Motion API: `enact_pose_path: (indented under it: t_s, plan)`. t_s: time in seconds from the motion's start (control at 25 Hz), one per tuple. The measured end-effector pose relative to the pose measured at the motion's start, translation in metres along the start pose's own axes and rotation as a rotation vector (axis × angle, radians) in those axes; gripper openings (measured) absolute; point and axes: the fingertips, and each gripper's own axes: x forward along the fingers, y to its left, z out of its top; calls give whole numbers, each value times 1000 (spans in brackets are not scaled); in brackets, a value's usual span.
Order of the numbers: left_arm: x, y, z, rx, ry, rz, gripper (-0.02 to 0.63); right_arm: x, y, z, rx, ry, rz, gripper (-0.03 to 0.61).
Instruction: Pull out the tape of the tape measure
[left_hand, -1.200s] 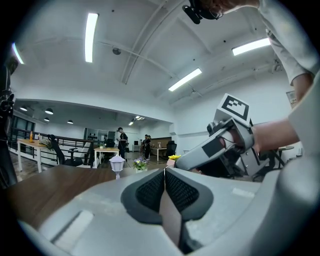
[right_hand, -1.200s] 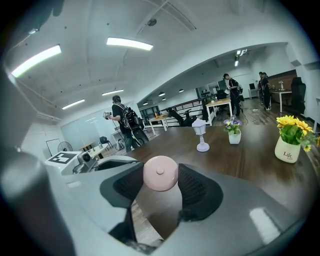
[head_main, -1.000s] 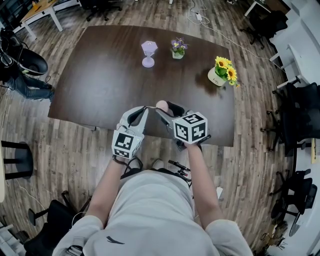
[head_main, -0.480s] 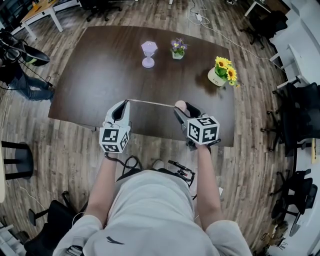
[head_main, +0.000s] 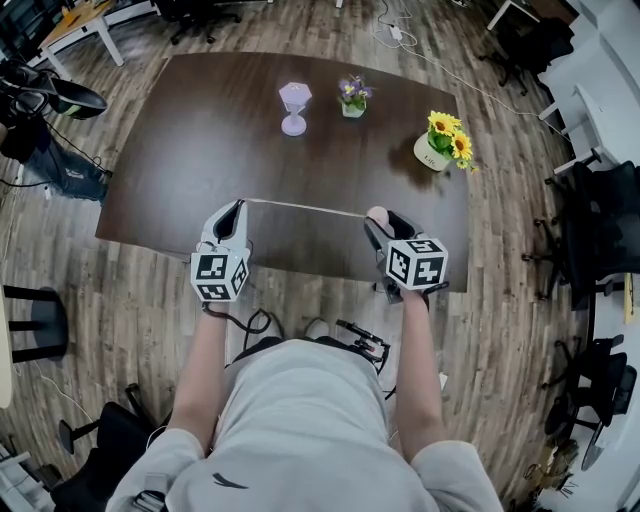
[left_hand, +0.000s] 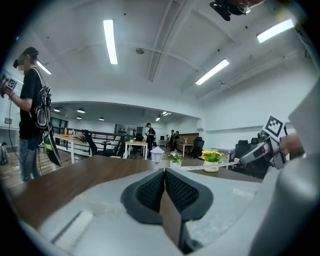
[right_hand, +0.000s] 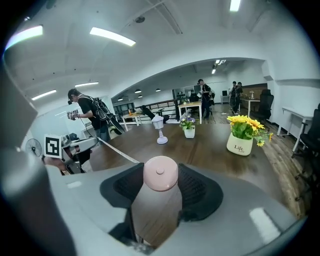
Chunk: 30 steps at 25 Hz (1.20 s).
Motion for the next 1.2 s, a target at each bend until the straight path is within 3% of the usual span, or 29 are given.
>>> enact_pose_path:
  t_s: [0.48, 0.88, 1.0, 1.08, 1.2]
  plan:
    - [5, 6, -23, -24, 33, 38, 12, 11, -12, -15, -10, 52, -26, 216]
    - [6, -5, -22, -15, 20, 28, 14, 18, -29, -23, -13, 84, -160, 216]
    - [5, 6, -23, -60, 13, 64, 12, 14, -40, -22, -9, 76, -212, 216]
    - [4, 14, -22, -74, 15, 73, 12, 11, -42, -20, 2, 61, -197, 215]
    - [9, 17, -17, -31, 16, 61, 12, 12, -40, -20, 0, 59, -164, 216]
